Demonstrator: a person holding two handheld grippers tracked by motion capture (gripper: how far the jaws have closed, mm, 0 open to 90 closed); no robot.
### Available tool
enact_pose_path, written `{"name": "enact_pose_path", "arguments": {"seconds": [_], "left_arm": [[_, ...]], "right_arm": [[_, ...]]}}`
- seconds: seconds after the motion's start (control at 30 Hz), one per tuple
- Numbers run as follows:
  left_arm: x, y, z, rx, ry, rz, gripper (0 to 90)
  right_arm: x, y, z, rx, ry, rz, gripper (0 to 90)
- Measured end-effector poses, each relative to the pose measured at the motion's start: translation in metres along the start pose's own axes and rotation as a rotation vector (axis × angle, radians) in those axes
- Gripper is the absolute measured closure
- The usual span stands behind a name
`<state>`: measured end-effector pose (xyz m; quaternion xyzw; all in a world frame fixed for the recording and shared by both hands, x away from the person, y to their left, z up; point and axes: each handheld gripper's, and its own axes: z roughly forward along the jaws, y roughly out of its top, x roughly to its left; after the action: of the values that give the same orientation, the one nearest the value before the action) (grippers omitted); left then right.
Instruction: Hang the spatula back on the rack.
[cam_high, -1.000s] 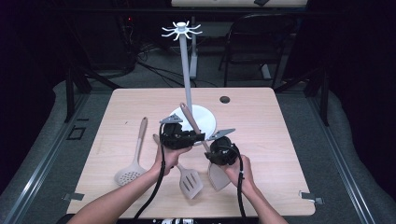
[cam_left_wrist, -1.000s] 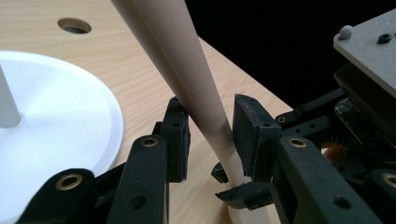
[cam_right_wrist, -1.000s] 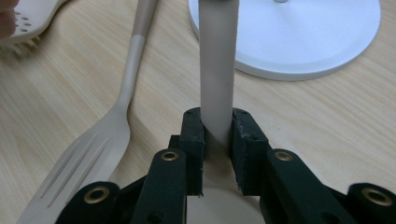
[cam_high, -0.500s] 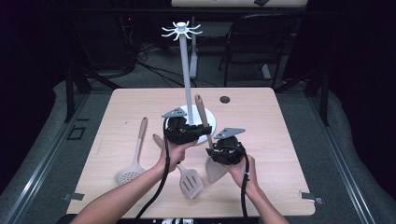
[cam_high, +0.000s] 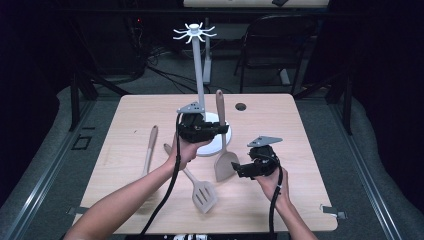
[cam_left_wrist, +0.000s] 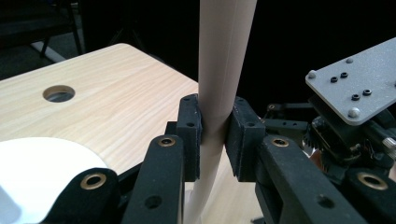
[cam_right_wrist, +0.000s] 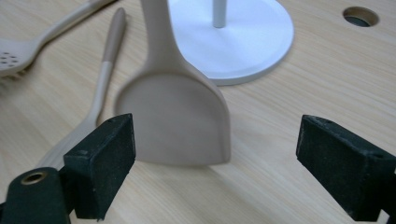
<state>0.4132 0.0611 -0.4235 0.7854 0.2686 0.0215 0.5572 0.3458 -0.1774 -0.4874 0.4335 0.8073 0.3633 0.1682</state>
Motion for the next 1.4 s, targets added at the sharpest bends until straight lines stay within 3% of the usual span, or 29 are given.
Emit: {"name": "enact_pose_path", "arguments": {"seconds": [0.27,0.63,0.8,1.4], "left_arm": [[0.009,0.013,-0.007,0.011,0.010,0.047,77.1],[0.018,0.024,-0.013,0.022,0.019,0.065,77.0],[0.021,0.032,-0.018,0.021,0.031,0.083,77.0],[0.029,0.055,-0.027,0.023,0.058,0.111,77.0]], "right_arm": [[-0.004,-0.001,0.005,0.038,-0.002,-0.003,7.1],[-0.007,-0.002,0.007,0.053,-0.006,-0.002,4.8],[-0.007,-0.003,0.012,0.101,-0.003,-0.012,0.8],[-0.008,-0.002,0.013,0.123,-0.011,-0.027,1.1]]}}
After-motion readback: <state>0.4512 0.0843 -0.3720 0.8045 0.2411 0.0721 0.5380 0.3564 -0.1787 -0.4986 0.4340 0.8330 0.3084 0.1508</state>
